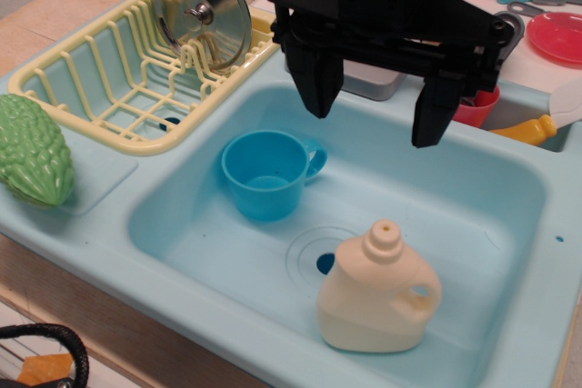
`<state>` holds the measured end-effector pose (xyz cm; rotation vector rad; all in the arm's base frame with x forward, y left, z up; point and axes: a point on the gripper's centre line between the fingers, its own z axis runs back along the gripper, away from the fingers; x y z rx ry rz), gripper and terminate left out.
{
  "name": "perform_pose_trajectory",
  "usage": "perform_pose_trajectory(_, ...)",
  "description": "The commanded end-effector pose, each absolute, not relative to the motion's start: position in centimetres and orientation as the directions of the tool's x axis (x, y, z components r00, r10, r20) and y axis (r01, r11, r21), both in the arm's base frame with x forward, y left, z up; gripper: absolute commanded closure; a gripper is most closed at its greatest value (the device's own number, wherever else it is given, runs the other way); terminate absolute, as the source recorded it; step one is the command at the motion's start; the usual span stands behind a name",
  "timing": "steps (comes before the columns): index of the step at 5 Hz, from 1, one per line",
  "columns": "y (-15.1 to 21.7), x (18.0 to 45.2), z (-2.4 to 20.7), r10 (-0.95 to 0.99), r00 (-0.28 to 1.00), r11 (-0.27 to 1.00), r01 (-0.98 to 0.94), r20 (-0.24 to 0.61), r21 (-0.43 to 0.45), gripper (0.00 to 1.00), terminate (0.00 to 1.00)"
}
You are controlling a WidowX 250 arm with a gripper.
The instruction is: Put detergent from sink into drying rack
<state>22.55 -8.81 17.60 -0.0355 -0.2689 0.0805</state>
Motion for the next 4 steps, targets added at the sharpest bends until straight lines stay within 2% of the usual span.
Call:
perform_pose_trajectory(1,-8.8,22.5,17.6,0.084,0.961,0.996,-0.075,0.264,-0.046,0.00,0.00)
perform_pose_trajectory(2,-9.5,21.0,17.5,-0.154,0.919,0.984,0.177,0.363,-0.031,0.00,0.00)
perform_pose_trajectory(3,-9.6,19.9,17.9,-0.367,0.831,0.908,0.417,0.419,-0.031,0.00,0.00)
perform_pose_trajectory(4,-10.0,19.1,18.2,-0.507,0.742,0.800,0.594,0.439,-0.080,0.00,0.00)
